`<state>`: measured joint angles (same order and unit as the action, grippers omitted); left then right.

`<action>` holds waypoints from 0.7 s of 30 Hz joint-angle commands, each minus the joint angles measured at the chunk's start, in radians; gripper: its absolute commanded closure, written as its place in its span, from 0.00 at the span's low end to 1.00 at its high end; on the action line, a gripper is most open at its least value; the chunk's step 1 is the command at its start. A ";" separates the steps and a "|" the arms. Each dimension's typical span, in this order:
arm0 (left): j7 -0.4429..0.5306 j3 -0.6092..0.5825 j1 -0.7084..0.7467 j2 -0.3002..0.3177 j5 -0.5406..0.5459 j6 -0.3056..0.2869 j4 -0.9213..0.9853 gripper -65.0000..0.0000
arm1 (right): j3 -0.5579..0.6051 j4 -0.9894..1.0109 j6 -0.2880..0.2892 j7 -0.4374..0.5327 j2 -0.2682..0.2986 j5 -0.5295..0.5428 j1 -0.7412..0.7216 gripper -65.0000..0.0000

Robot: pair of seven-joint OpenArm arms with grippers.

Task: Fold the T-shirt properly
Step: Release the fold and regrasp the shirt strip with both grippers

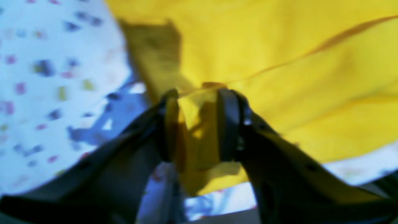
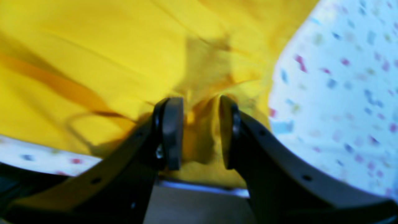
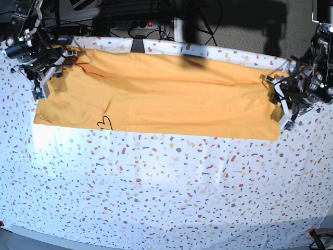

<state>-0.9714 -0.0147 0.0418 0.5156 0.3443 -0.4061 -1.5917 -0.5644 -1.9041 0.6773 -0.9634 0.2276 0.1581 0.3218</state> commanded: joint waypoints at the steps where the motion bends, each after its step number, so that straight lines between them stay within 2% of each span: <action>1: 0.022 0.007 -0.014 0.017 -0.026 0.027 -0.016 0.66 | -0.010 -0.018 -0.040 0.012 0.014 -0.010 -0.003 0.70; 3: 0.023 0.007 -0.014 0.017 -0.070 0.068 -0.016 0.66 | -0.019 -0.018 -0.071 0.012 0.016 -0.034 -0.003 0.70; 5: 0.023 0.007 -0.014 0.017 -0.091 0.092 -0.016 0.66 | -0.032 -0.018 -0.077 0.013 0.017 -0.045 -0.003 0.70; 9: 0.048 0.007 -0.014 0.017 -0.092 0.093 -0.016 0.66 | -0.053 -0.018 -0.122 0.038 0.016 -0.036 -0.003 0.70; 11: 0.105 0.007 -0.014 0.016 -0.093 0.102 -0.017 0.66 | -0.066 -0.021 -0.124 0.097 0.016 0.045 -0.003 0.70; 14: 0.190 0.007 -0.014 0.013 -0.109 0.177 -0.032 0.66 | -0.079 -0.031 -0.123 0.235 0.016 0.184 -0.009 0.70; 16: 0.233 0.007 -0.014 0.004 -0.166 0.214 -0.055 0.66 | -0.079 -0.036 -0.123 0.310 0.015 0.233 -0.024 0.70; 19: 0.261 0.007 -0.014 -0.014 -0.244 0.282 -0.107 0.66 | -0.078 -0.036 -0.111 0.319 0.013 0.264 -0.073 0.70; 21: 0.262 0.006 -0.014 -0.020 -0.229 0.291 -0.143 0.66 | -0.077 -0.036 -0.081 0.301 0.013 0.306 -0.097 0.70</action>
<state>-0.7338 -0.0147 0.0418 0.4816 0.1230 -0.1268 -1.7164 -0.6353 -1.9205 0.5869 -0.6781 0.2272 0.4595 0.2291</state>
